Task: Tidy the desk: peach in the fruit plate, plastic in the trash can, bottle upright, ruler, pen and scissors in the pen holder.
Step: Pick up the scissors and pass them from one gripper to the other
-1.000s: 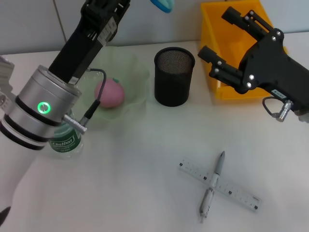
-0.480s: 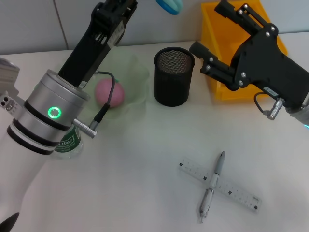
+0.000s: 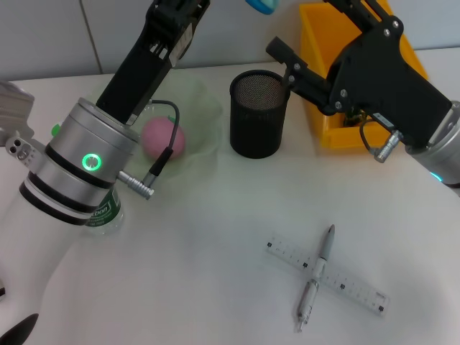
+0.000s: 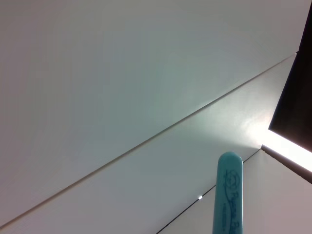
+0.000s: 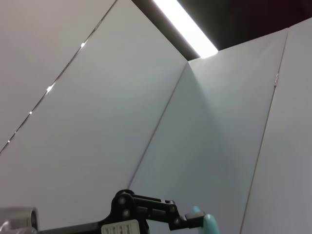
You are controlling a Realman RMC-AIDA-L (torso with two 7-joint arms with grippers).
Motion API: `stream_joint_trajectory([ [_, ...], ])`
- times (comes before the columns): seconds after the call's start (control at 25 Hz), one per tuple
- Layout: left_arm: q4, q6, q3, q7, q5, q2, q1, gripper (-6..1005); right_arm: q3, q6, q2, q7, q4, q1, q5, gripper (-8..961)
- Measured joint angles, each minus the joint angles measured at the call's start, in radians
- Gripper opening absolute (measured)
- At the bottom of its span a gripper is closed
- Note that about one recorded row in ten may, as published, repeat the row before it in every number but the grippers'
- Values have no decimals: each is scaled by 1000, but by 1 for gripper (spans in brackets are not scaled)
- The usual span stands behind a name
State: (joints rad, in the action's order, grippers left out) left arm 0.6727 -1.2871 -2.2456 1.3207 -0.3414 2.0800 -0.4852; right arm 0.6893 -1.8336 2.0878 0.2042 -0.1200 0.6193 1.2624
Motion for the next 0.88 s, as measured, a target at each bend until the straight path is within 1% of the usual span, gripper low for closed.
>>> stream_joint_trajectory([
  [0.24, 1, 1, -1, 0, -4, 0, 1, 355, -2, 5, 0, -1, 5, 25, -2, 752],
  [0.88, 14, 14, -3, 10, -16, 0, -3, 364, -8, 9, 0, -26, 13, 55, -2, 752],
])
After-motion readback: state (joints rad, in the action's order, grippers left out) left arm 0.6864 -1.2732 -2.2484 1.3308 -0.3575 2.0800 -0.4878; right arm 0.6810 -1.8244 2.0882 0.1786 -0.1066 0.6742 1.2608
